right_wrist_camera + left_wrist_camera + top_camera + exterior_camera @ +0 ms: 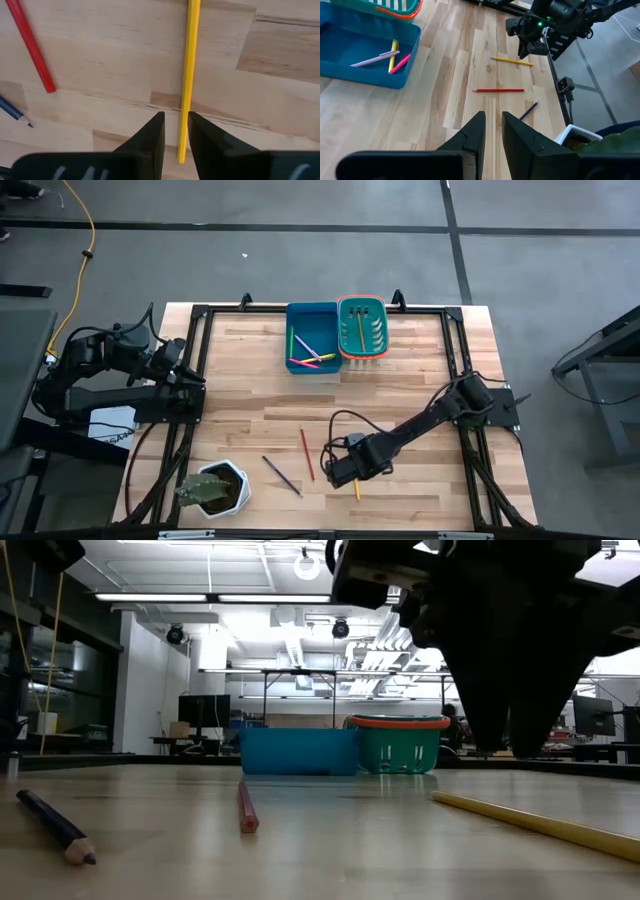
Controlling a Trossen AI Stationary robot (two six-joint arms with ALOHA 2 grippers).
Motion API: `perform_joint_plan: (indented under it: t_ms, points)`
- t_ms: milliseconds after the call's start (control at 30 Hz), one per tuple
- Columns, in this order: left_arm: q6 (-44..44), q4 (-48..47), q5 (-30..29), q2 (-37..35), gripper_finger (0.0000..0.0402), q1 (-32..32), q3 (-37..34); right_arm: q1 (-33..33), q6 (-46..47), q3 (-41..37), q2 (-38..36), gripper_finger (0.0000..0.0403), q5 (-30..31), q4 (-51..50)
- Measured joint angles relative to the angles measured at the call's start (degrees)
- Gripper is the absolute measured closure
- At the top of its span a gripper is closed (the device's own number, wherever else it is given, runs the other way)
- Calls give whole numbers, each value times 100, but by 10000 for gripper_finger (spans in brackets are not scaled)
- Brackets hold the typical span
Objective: Sort pens & pencils
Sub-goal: Put the yellow pencil into the green bin
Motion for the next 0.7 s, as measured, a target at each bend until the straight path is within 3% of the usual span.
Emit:
perform_joint_plan:
  t_ms: [700]
  points:
    - [6, 2, 13, 0, 350, 0, 0, 64, 23, -4, 151, 329, -32, 38]
